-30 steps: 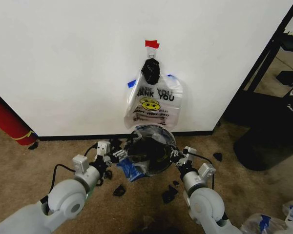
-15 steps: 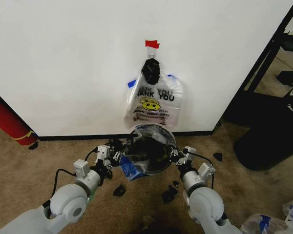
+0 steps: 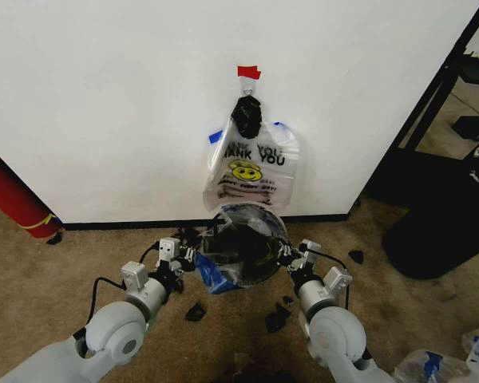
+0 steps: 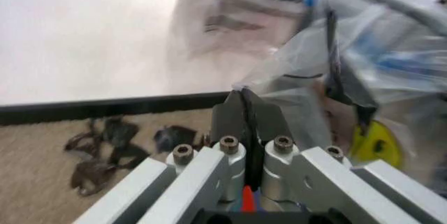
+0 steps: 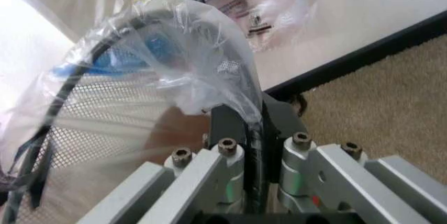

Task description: Pick up the garbage bag from the wall and place it over the trash bin.

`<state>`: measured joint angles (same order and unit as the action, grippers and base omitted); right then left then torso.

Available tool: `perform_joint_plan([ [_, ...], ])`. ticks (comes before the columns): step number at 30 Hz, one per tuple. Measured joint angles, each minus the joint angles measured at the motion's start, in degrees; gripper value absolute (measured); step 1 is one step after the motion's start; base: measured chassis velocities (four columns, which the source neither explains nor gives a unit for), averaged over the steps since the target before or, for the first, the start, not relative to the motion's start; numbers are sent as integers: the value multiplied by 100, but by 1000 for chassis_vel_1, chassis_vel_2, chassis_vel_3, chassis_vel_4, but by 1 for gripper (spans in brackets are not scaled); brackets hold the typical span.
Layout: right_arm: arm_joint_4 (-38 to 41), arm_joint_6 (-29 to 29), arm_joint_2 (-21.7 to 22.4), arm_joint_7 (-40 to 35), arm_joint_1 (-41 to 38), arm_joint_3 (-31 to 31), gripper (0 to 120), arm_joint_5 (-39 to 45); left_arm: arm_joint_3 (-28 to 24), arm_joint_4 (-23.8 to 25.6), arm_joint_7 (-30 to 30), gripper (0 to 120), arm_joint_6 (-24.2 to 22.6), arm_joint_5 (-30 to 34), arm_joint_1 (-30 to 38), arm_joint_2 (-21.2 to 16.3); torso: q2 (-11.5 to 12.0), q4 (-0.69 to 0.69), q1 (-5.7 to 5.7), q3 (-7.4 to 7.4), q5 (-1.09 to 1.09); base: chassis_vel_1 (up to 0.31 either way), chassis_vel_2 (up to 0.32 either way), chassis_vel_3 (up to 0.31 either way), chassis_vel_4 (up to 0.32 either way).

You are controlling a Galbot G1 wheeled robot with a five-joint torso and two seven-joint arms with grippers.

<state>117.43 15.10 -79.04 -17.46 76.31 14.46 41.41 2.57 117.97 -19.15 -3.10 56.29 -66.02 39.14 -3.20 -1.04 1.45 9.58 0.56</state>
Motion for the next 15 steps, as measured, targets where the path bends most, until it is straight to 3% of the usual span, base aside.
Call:
perform_joint_plan([
  [4,60,46,28,-84,-7,33,1,180,43,-190,-35,0,-29,134,-19,33,0,0,0,0,0,0,0,0,0],
  [15,164,124,3,-138,-45,19,1,496,-226,-103,182,0,-57,-171,-361,235,0,0,0,0,0,0,0,0,0],
])
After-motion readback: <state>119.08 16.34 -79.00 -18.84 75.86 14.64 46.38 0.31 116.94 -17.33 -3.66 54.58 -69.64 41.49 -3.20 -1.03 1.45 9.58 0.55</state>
